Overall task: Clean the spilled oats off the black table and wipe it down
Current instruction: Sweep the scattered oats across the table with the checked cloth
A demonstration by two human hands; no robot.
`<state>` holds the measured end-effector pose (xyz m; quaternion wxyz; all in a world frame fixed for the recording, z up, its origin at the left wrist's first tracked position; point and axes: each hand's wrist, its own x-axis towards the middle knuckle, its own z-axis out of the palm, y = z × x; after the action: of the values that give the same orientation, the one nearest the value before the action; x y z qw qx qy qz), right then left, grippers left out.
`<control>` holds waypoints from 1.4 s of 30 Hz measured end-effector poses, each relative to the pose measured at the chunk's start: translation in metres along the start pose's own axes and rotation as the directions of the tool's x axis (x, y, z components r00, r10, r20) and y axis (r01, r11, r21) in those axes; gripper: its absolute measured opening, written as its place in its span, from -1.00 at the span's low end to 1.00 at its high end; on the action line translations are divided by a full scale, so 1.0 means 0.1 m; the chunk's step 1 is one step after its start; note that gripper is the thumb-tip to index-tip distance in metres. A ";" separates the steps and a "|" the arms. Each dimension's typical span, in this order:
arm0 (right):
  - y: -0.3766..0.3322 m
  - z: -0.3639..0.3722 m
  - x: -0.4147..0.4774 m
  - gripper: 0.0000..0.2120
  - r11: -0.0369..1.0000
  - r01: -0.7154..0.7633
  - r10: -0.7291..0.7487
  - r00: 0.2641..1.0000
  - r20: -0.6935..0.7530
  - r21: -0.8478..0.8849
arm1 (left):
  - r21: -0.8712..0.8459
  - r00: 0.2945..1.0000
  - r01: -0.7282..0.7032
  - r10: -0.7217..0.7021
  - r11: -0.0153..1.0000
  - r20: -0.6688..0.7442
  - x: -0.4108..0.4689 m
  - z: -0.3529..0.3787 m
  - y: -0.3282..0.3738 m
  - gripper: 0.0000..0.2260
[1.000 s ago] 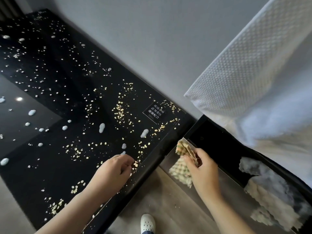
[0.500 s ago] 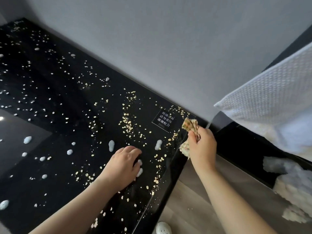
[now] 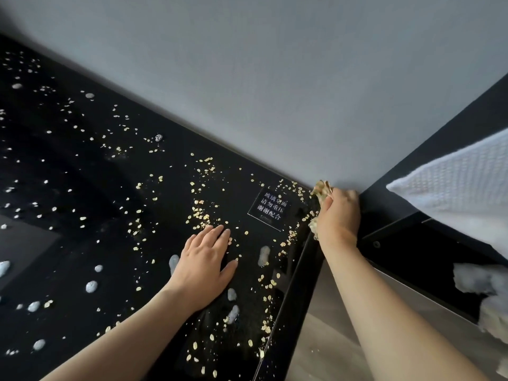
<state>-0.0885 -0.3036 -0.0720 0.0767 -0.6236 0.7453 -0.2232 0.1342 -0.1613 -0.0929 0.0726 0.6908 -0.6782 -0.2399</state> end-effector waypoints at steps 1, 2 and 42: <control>0.02 0.05 0.05 -0.81 1.000 -0.023 0.023 1.000 0.003 -0.002 | 0.002 1.000 -0.001 0.001 1.000 -0.022 0.00 0.02 -0.01 -0.37; 0.04 0.10 0.09 -0.81 0.999 -0.035 0.035 0.999 0.010 -0.010 | 0.007 0.999 -0.009 0.009 1.000 -0.045 0.00 0.04 -0.02 -0.32; 0.25 0.48 -0.16 -0.85 0.957 0.193 -0.205 0.978 0.034 0.217 | 0.175 0.987 -0.030 0.057 0.984 -0.152 0.00 0.25 -0.08 -0.41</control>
<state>-0.0888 -0.2970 -0.1284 0.1407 -0.6895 0.6483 -0.2907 0.1309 -0.1546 -0.1185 0.0710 0.6960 -0.7036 -0.1240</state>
